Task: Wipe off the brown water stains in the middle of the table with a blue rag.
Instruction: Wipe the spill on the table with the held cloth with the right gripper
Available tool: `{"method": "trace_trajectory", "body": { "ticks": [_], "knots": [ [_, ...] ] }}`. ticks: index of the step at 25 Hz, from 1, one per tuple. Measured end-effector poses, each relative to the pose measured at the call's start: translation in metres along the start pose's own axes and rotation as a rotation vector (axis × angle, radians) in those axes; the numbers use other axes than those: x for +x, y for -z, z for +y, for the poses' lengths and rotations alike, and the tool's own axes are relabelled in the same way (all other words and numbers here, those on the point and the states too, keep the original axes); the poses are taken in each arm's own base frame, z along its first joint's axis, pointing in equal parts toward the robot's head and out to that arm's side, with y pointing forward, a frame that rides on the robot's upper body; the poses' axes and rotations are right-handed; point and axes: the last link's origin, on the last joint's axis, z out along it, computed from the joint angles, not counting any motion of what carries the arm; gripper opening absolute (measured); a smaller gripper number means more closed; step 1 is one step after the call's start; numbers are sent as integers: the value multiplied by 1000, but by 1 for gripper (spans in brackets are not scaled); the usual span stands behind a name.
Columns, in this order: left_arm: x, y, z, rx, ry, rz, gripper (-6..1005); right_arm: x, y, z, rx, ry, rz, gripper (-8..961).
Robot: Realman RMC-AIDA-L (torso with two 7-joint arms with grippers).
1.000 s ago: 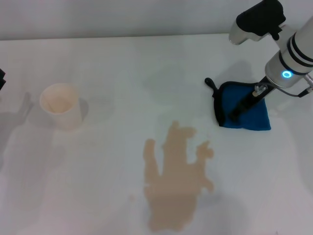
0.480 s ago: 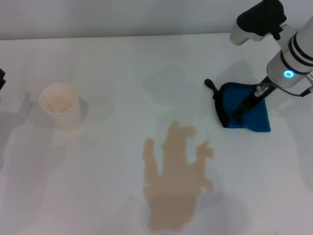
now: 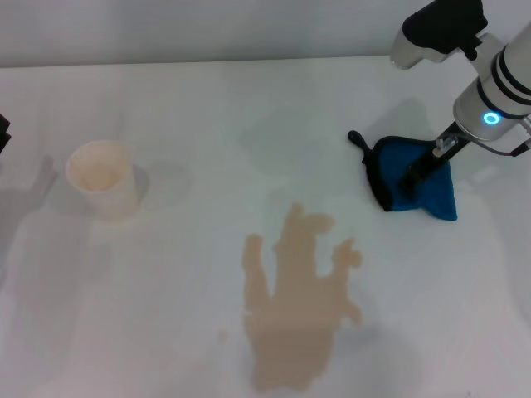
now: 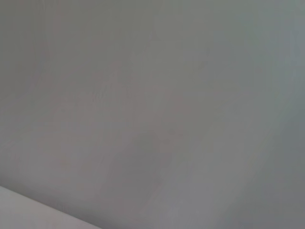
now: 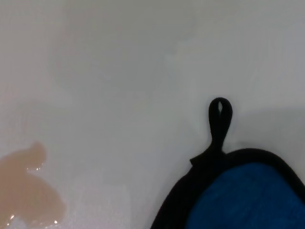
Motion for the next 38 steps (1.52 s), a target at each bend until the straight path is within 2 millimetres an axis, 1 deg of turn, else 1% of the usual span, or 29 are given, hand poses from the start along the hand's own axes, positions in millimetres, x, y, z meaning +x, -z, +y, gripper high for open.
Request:
{"method": "trace_trajectory", "body": {
  "ticks": [3,8,13,19,33,38],
  "knots": [
    [1,0,-1,3,2,3,877,-2,2,0,3,4,-3,430],
    [3,0,-3,16,8,14,876,-2,1,0,6,11,3,205],
    [3,-2,-2,14,7,14,876,-1,-1,1,11,14,10,14],
    [3,-2,-2,13,7,14,876,0,-1,2,7,15,14,6],
    [3,-2,-2,13,6,14,878,-3,-2,8,20,56,29,162],
    [3,-2,-2,13,6,14,878,-5,0,8,28,60,25,361]
  ]
}}
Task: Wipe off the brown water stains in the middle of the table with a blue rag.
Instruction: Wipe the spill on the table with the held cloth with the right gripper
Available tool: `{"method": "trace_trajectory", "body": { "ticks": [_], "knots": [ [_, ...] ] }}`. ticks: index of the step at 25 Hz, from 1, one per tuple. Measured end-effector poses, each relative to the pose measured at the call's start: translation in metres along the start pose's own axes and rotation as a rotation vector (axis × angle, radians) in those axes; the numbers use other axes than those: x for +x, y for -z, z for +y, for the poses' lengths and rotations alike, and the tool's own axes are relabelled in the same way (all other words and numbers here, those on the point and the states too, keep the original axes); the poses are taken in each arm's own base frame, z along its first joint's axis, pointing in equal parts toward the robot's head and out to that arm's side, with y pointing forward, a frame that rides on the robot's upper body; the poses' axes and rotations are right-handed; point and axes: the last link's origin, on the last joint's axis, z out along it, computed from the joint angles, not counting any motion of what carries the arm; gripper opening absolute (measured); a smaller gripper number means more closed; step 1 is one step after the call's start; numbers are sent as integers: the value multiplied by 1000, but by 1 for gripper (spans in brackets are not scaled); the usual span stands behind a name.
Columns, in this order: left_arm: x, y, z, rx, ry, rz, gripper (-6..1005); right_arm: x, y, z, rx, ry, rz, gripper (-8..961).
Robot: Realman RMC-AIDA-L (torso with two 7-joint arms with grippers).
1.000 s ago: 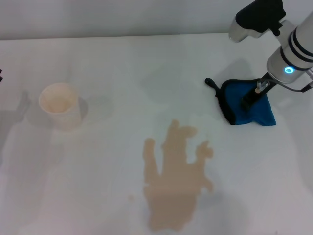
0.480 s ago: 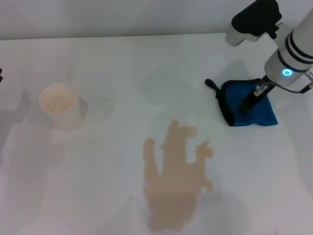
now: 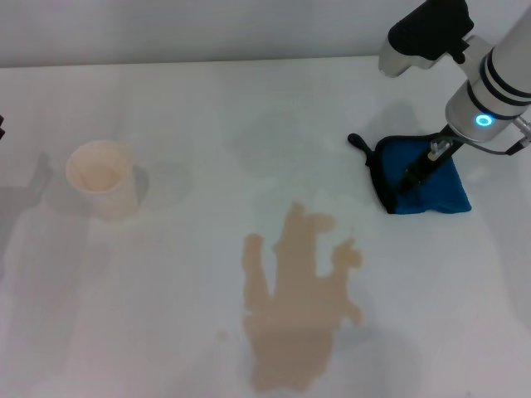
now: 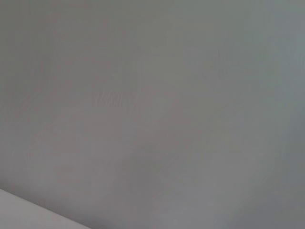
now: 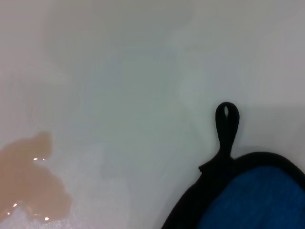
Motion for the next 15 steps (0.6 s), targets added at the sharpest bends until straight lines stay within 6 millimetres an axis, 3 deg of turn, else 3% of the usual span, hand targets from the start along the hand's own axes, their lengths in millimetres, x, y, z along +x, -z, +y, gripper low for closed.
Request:
{"method": "trace_trajectory", "body": {
  "ticks": [15],
  "knots": [
    [1,0,-1,2,0,3,877,7,-6,-2,1,-12,7,396]
  ]
}}
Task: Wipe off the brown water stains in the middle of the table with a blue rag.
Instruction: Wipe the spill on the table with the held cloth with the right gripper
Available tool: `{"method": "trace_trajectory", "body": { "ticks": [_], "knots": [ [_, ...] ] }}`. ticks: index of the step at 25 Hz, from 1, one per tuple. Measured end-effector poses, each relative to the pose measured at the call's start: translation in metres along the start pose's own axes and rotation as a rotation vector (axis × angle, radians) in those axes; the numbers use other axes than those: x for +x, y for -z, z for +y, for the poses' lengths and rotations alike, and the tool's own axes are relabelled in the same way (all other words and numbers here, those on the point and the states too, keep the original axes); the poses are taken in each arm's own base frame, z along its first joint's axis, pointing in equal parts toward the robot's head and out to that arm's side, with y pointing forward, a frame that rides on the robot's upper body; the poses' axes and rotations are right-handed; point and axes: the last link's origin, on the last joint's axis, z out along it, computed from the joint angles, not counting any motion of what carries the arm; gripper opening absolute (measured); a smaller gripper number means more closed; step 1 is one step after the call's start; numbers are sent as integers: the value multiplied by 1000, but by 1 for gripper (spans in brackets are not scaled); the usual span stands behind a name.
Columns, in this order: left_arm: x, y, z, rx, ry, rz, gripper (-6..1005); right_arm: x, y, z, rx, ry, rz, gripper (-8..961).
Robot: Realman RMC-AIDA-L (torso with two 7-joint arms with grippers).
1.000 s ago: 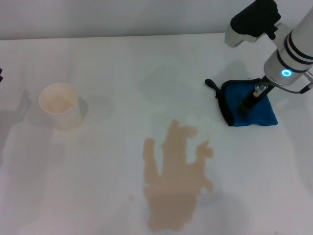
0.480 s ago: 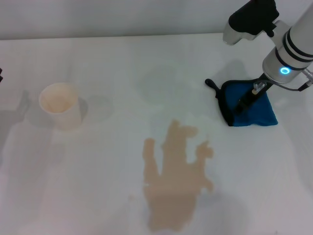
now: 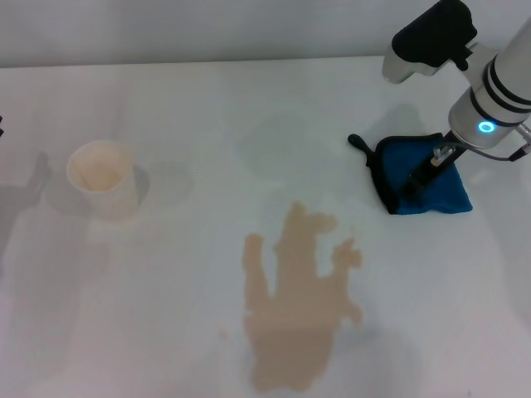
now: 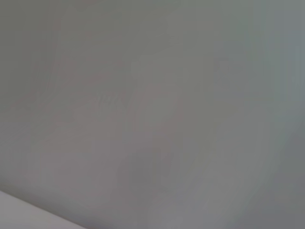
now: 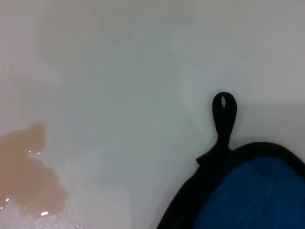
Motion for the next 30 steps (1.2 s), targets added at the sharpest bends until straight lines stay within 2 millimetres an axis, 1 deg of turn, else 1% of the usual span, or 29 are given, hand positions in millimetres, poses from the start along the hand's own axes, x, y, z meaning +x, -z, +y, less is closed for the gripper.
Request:
{"method": "trace_trajectory", "body": {
  "ticks": [4,10,15,18,22,30],
  "knots": [
    [1,-1,0,0,-2,1,877,0,0,1,0,3,3,398],
    [1,-2,0,3,-2,-1,877,1,-1,3,-6,12,17,253],
    [1,-2,0,3,-2,-1,878,1,-1,5,-19,13,32,98],
    [1,-2,0,3,-2,-1,878,2,0,7,-29,14,32,90],
    [1,-2,0,3,-2,-1,878,0,-1,15,-73,33,19,83],
    [4,0,-5,28,10,17,878,-9,-7,44,-169,105,-21,75]
  ]
}}
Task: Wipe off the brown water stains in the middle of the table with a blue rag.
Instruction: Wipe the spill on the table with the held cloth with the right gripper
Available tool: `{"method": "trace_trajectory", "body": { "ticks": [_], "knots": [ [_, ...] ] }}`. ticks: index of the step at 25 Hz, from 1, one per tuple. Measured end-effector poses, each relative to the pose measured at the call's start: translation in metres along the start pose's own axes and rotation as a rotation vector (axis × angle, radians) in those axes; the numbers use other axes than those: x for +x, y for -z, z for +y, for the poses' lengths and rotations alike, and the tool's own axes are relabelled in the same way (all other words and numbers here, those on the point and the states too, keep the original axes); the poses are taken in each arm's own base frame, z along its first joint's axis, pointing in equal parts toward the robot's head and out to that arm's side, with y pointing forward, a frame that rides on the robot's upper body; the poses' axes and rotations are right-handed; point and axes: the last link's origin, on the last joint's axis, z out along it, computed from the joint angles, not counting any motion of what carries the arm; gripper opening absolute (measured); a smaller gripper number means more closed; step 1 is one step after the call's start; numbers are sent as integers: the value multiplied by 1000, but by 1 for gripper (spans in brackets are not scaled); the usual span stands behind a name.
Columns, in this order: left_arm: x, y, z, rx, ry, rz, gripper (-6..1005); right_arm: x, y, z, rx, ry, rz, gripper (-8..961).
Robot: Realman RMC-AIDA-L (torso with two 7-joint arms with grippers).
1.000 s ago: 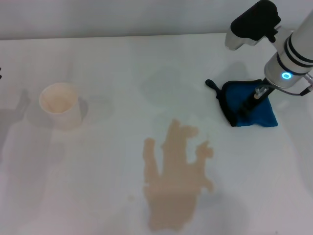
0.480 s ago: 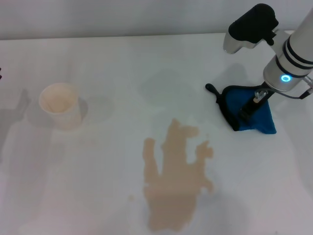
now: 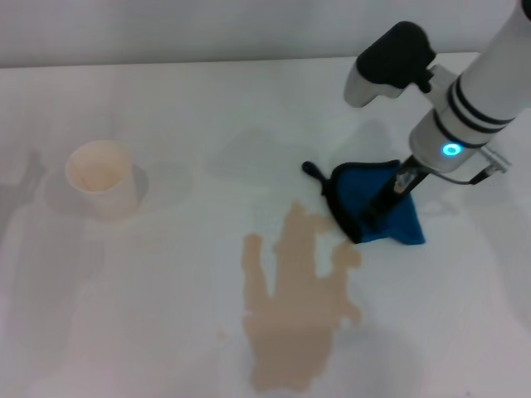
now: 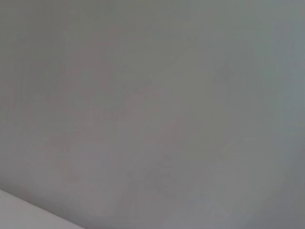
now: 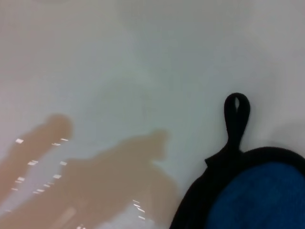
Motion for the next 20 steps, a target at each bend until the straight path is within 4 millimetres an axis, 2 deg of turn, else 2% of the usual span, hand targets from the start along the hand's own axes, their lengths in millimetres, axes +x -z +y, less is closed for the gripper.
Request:
{"method": "trace_trajectory", "body": {
  "ticks": [11,20],
  "knots": [
    [2,2,-5,26,-6,14,877,-13,-20,49,-154,149,-56,65],
    [7,0,-5,32,-14,40,877,-7,-33,80,-244,296,-34,46]
  ]
}}
